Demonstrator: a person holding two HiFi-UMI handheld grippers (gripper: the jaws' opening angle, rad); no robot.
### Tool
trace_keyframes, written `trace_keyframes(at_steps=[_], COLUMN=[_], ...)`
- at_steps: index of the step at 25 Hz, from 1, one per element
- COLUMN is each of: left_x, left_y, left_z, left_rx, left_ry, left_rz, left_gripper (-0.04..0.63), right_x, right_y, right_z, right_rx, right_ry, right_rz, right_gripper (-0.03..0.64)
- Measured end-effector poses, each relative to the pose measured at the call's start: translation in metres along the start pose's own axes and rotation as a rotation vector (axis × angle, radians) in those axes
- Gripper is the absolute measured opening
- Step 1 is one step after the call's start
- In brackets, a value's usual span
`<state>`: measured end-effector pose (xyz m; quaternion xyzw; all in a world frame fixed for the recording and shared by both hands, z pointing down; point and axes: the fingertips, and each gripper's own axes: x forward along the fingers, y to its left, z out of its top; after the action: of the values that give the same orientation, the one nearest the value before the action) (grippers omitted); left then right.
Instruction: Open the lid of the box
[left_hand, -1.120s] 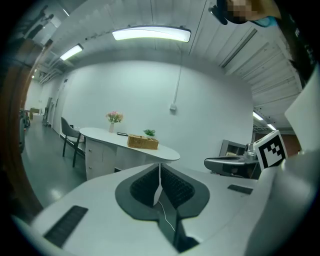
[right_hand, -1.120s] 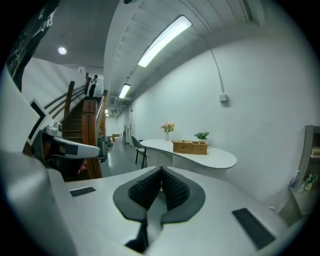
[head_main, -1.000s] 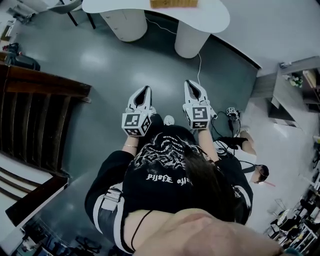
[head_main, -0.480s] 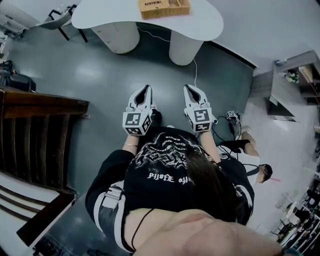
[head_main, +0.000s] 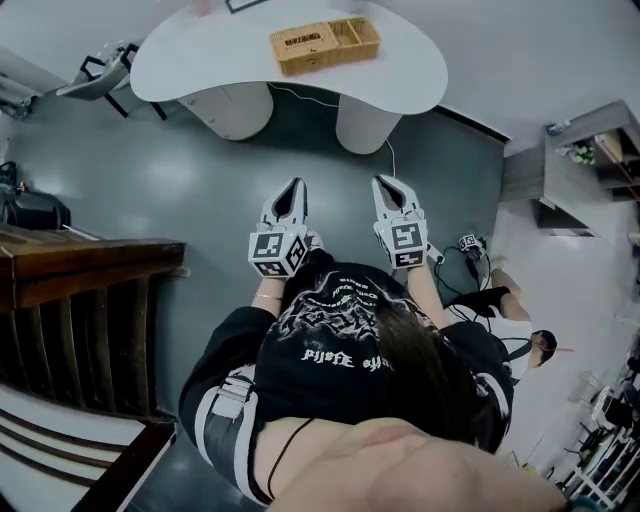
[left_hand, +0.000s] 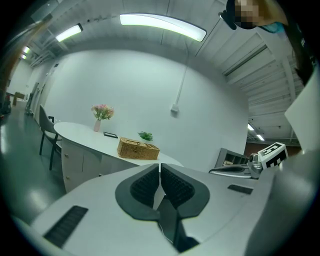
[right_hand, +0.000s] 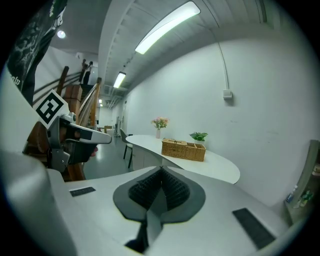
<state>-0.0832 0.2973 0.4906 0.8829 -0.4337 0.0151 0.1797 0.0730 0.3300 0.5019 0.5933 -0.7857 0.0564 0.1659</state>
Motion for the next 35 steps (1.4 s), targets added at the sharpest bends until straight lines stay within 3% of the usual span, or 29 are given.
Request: trace_keyframes(at_steps=[5,10,16,28,35], left_x=[0.026,0.042,0.054,0.074,0.102], left_y=[0.026,0.054,0.062,0.093,0.109], left_z=[0.015,0.021,0.028,0.032,0.034], left_rx=[0.021,0.05,0.142,0.085,0.074], left_ry=[0.017,0.04,0.074,0.063,0.054], left_rz=[-0.054,-0.047,-0.136,-0.067,0.031], left_gripper=[0.029,0.029,0.029,0.029,0.029], right_x=[0.036,0.066,0.088,0.13,0.169], right_y=[-0.001,0.008,0.016,0.009,-0.017], right_z=[0.016,0.023,0.026,0.03,0.035], right_rx=[-0.002,0.009,0.022,0.003,-0.021], right_ry=[-0.003,0.002,0.016,0.031,0.027], right_rz=[-0.028,-0.041,-0.066,-0.024,0.054], right_gripper=[0.026,0.026,0.026,0.026,0.026])
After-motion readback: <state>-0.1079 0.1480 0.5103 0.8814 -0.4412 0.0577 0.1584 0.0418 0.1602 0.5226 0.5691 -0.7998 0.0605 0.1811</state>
